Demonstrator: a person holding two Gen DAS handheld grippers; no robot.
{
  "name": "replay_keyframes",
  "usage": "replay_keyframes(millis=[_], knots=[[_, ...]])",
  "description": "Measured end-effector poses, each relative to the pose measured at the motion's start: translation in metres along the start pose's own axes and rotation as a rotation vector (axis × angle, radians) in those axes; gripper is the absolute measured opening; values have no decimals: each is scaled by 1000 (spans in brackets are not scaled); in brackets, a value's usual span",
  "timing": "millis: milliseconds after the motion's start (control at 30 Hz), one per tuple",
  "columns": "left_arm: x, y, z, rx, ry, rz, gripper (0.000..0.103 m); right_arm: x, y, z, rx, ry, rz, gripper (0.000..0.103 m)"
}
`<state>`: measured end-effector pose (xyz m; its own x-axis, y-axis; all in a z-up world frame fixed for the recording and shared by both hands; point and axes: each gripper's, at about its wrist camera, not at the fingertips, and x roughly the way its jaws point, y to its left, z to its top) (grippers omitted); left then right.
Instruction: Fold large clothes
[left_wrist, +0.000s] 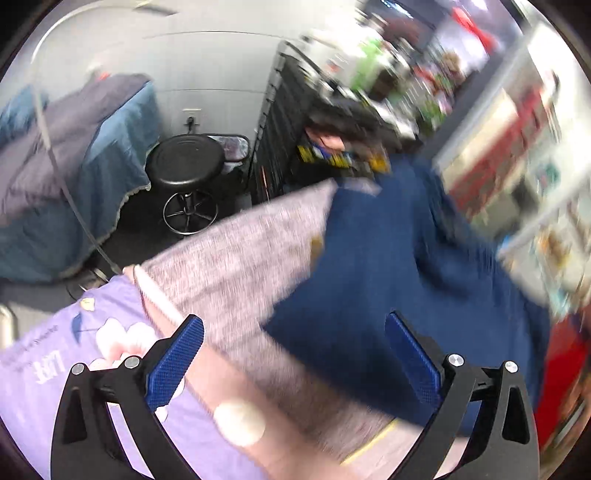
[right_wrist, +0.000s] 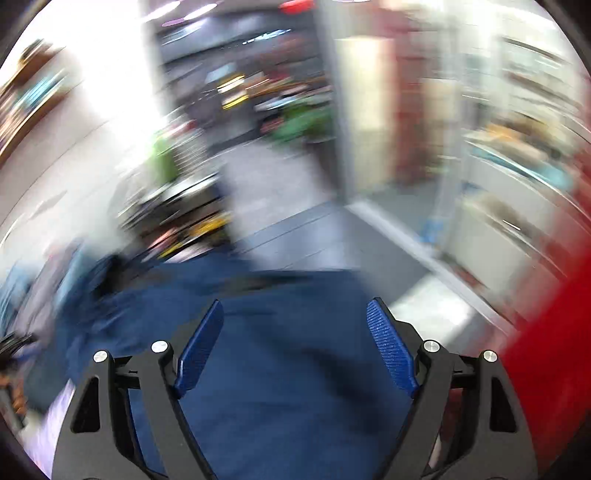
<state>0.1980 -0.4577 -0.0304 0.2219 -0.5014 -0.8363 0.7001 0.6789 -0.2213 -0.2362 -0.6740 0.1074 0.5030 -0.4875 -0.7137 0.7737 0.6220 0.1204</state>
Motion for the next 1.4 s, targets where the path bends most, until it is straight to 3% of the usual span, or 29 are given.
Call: replay_keyframes(millis=[67,200,267,300,367,467,567,600,633,733,833,900,967,1067,1100,1167,1233,1300,1400], knots=[[-4,-22,-28,64,27,-3,97,32,53,17,-148,86,159,80],[1,-52,-76,112,98,-43,97,73,122,43,-272,106,298,80],[2,-59,-93,122,130,-59,97,107,151,55,-298,205,382,78],[2,-60,-100,125,138,-52,97,117,159,57,-314,211,382,71],[1,-58,-109,123,145,-34,97,135,182,60,-391,224,385,69],[-1,-46,-112,71,160,-33,97,158,213,46,-559,261,382,59],[-5,-36,-108,22,141,-20,97,176,225,33,-655,322,341,30],[-6,-34,-105,15,134,-15,97,177,228,31,-667,329,348,12],[-7,-35,-103,13,127,-14,97,178,228,29,-672,317,351,7],[-11,-42,-90,11,90,-22,97,173,216,45,-610,255,344,5],[-5,-54,-81,25,92,-40,97,178,200,73,-502,162,231,4],[-1,-63,-80,33,94,-53,97,192,182,92,-373,178,224,4],[4,-74,-80,48,106,-71,97,211,180,89,-375,230,180,4],[8,-87,-82,88,114,-66,97,236,184,70,-418,331,148,5],[9,-88,-83,95,116,-66,97,241,182,64,-388,357,157,9],[8,-88,-83,100,117,-62,97,236,175,64,-315,323,155,23],[8,-83,-84,91,118,-59,97,203,153,69,-187,206,166,78],[8,-78,-84,66,122,-63,97,169,131,71,-95,90,214,82],[9,-71,-84,25,128,-78,97,138,99,66,-77,86,173,82]])
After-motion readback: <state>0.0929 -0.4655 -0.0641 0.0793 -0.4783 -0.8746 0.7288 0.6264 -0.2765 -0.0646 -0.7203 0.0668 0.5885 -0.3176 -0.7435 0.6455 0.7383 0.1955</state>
